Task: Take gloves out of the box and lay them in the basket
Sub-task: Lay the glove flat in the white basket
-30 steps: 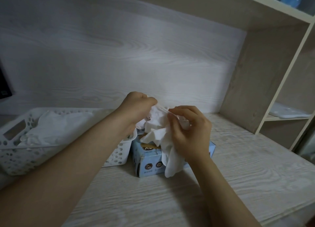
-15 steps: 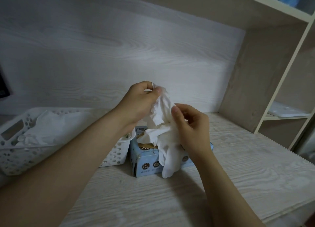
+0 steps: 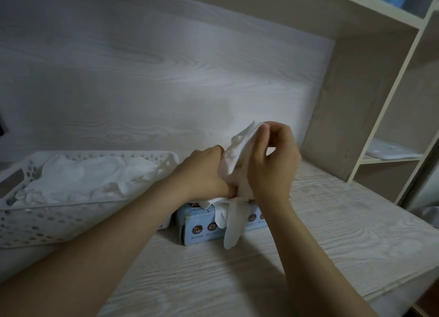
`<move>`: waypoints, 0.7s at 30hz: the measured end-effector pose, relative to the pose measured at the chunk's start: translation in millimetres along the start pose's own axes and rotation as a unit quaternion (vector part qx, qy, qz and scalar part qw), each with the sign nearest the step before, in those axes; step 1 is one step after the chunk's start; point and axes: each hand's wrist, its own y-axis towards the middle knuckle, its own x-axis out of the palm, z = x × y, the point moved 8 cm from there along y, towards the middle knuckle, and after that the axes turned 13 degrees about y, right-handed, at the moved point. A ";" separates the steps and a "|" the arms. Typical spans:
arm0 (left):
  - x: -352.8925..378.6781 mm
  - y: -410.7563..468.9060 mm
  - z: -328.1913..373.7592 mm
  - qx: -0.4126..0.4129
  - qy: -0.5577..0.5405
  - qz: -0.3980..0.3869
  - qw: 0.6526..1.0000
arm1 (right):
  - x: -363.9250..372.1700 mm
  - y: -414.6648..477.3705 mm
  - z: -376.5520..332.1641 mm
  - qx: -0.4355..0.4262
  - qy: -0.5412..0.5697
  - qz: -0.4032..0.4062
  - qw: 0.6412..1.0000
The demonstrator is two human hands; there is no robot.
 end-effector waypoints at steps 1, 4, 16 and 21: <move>2.0 -0.8 0.7 0.002 0.012 -0.005 1.000 | -5.3 3.2 -2.6 -0.002 -0.003 0.046 0.999; 6.2 -1.3 3.4 0.015 0.047 -0.004 0.999 | -16.9 13.3 -0.8 0.031 0.005 0.140 0.990; -7.3 -5.1 5.0 0.007 -0.026 -0.041 0.999 | -24.7 22.9 -11.3 0.054 0.026 0.104 0.993; -51.2 -7.8 8.2 0.009 -0.226 0.026 0.974 | -7.7 27.0 -32.8 0.080 0.128 0.073 0.986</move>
